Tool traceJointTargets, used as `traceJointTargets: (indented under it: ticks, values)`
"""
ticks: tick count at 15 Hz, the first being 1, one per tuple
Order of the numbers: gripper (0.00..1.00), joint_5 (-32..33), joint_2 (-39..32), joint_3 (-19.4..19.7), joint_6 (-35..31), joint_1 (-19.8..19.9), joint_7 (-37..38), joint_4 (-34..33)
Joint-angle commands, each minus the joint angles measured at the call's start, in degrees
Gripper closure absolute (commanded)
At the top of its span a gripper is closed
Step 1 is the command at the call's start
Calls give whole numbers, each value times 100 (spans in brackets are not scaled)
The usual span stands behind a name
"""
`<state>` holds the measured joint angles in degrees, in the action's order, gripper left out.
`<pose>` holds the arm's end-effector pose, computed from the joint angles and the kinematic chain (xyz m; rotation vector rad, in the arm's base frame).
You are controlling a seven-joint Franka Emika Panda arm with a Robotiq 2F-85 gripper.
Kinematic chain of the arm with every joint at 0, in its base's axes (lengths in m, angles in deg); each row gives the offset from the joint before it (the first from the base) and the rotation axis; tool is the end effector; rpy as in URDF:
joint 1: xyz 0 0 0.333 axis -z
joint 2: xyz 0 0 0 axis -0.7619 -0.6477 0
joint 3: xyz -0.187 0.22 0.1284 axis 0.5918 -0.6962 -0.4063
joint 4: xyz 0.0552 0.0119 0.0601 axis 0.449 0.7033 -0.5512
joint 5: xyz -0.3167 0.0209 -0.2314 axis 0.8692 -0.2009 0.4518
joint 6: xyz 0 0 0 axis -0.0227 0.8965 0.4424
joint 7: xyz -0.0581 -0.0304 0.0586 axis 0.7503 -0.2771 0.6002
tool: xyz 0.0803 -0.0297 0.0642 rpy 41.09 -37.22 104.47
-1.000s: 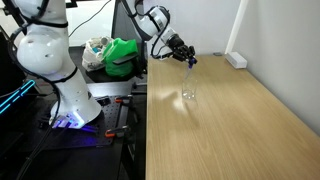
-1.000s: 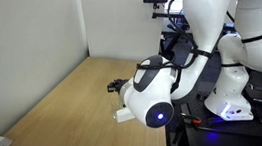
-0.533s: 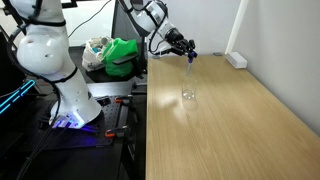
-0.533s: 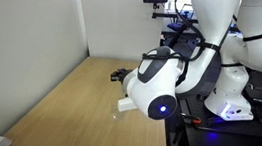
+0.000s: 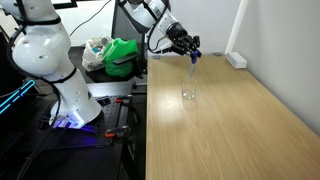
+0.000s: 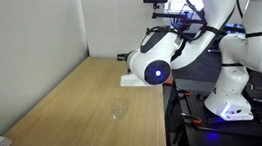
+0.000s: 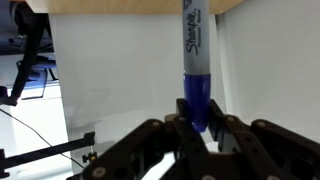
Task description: Remove the blue marker from the glass cup
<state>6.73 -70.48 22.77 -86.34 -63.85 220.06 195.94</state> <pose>0.4579 0.1465 0.3153 1.6984 -1.3041 1.3614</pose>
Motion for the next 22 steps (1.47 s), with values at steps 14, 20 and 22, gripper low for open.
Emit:
traceJointTargets:
  ticks: [14, 20, 22]
  values:
    - [94, 333, 1297, 1841, -4478, 1492, -1095, 615]
    - [94, 20, 959, 2273, -5896, 1753, -1838, 543]
    - [94, -152, 785, 2395, -6253, 1794, -2076, 518]
